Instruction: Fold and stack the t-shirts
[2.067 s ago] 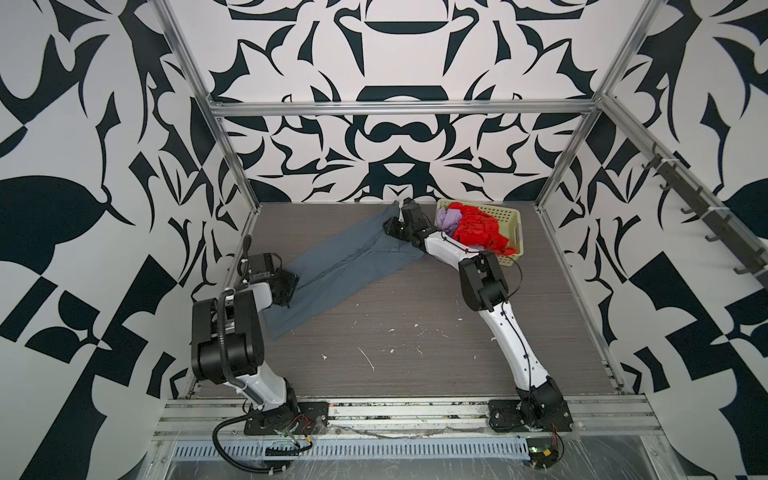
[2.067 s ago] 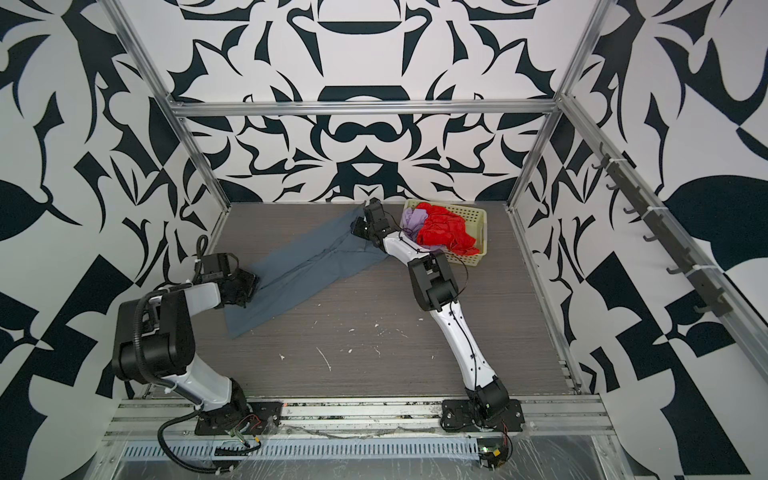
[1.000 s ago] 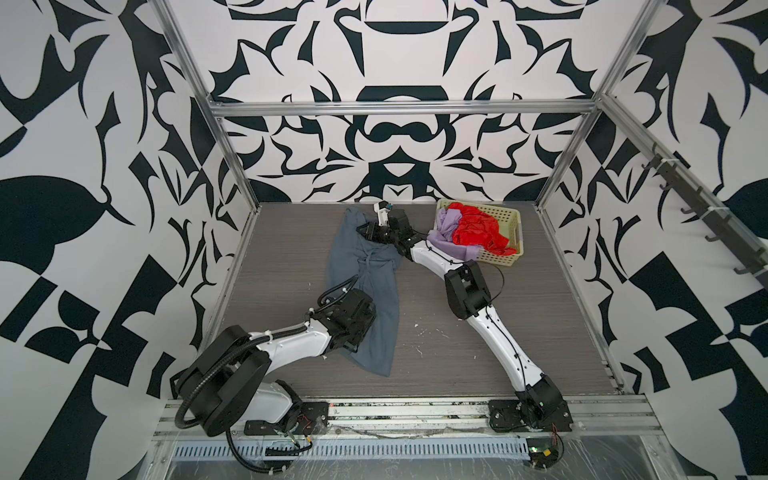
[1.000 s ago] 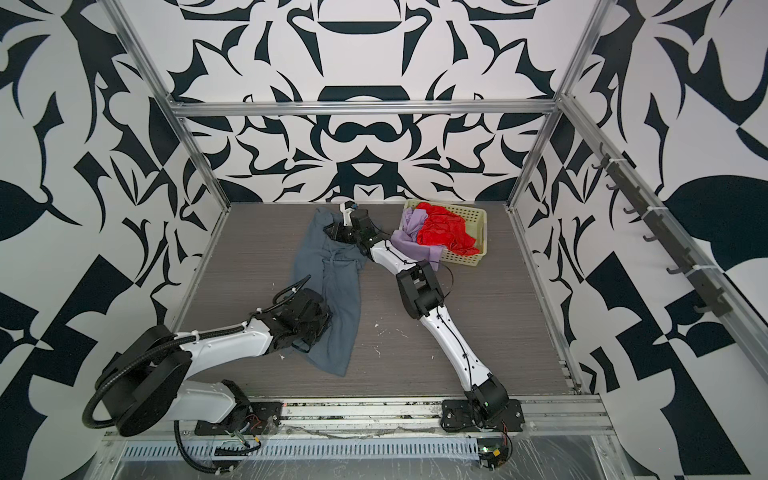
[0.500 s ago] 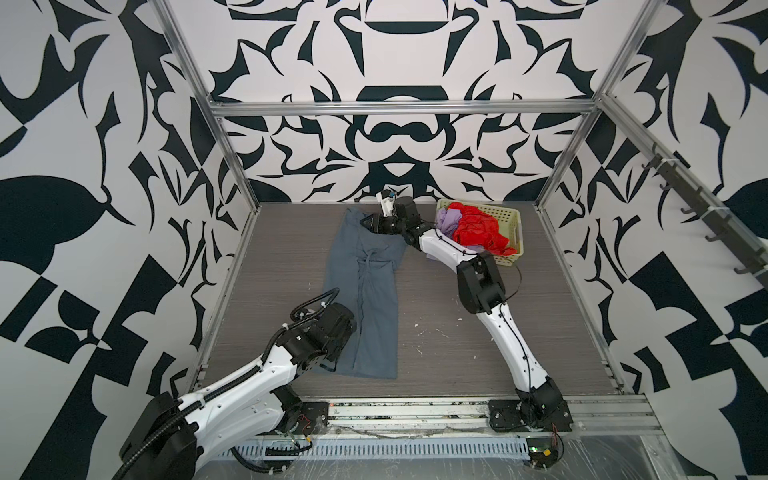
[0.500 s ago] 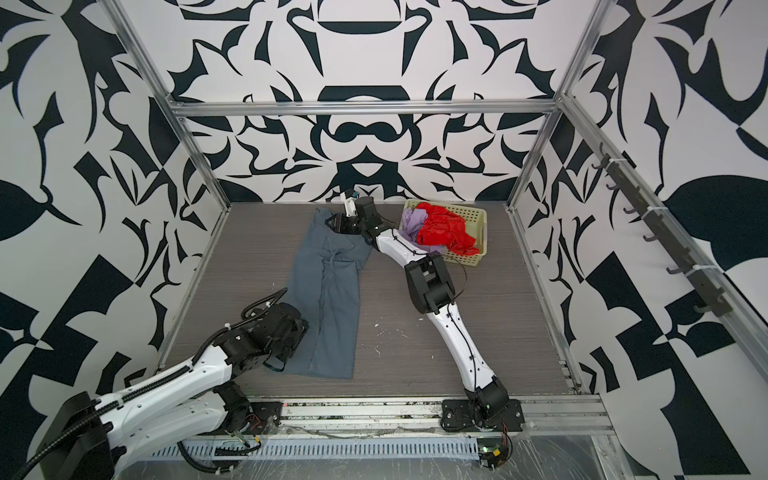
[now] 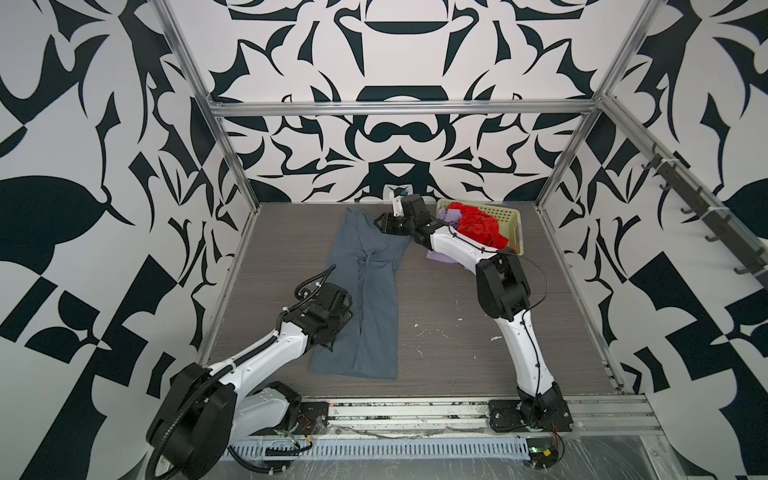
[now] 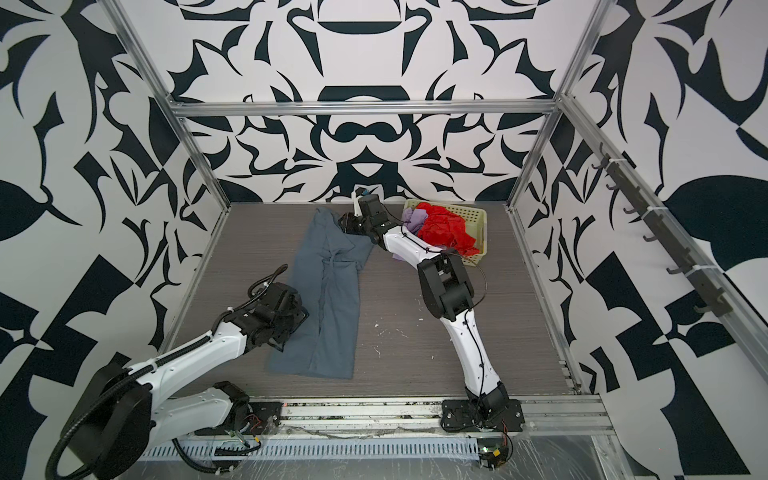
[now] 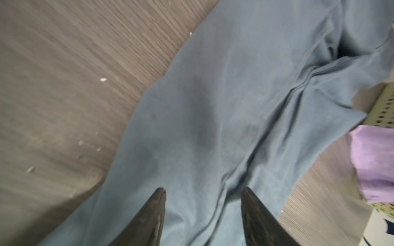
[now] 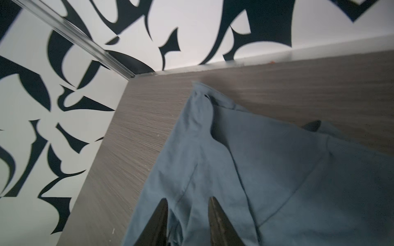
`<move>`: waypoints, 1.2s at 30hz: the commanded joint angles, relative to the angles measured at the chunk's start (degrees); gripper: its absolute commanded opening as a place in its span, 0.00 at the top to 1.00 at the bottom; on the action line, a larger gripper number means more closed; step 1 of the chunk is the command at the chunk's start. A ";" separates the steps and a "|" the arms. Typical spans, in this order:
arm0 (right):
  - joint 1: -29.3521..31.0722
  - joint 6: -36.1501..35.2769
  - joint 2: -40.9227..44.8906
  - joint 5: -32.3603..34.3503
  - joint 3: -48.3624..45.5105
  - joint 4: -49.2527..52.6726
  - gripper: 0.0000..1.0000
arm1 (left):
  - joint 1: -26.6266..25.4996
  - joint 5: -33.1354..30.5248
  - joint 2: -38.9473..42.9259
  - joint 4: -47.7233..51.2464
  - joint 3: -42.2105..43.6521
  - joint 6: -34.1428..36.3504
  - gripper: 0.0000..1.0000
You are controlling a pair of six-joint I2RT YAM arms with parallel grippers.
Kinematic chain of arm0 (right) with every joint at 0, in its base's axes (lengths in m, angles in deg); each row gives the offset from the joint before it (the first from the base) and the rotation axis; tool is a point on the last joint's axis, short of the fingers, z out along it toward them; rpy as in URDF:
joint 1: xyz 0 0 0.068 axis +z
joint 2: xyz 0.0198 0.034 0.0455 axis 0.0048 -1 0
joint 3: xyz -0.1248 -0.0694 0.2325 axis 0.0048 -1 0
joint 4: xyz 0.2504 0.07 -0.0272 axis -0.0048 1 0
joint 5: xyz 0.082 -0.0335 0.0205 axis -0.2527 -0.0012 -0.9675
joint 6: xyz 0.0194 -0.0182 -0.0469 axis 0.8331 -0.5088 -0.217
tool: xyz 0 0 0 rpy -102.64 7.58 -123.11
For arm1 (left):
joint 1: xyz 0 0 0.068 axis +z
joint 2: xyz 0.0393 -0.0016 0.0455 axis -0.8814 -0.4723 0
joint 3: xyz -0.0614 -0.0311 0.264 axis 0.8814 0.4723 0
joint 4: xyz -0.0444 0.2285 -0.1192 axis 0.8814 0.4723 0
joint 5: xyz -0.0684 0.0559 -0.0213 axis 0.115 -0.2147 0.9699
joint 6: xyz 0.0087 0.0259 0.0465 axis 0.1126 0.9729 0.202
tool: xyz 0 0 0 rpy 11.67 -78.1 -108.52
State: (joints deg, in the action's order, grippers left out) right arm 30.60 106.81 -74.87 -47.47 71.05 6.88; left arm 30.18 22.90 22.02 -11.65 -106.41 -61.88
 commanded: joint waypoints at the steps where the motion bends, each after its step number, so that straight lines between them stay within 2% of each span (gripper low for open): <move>1: 0.57 1.18 -0.82 2.10 0.18 1.79 0.65 | 0.61 3.01 -2.47 -2.80 -0.69 3.06 0.40; 8: 1.12 1.98 -6.39 3.30 4.57 4.91 0.65 | 0.70 4.97 -7.20 -4.77 1.86 0.20 0.41; 17: 0.35 -0.30 -19.18 6.56 23.87 15.02 0.66 | 0.61 7.64 -7.53 -8.67 10.12 -6.51 0.42; 24: -2.46 0.61 -27.22 6.30 35.54 15.50 0.66 | -1.16 11.13 -10.99 -13.83 14.93 -12.26 0.43; 36: -4.15 3.09 -29.69 3.01 36.12 7.06 0.65 | -7.94 15.06 -21.51 -23.17 14.67 -18.74 0.43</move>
State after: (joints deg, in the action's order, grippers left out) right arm 26.84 108.76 -103.31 -44.76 106.44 12.61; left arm 23.93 33.02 7.90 -51.25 -97.06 -77.23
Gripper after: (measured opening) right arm 0.344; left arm 0.570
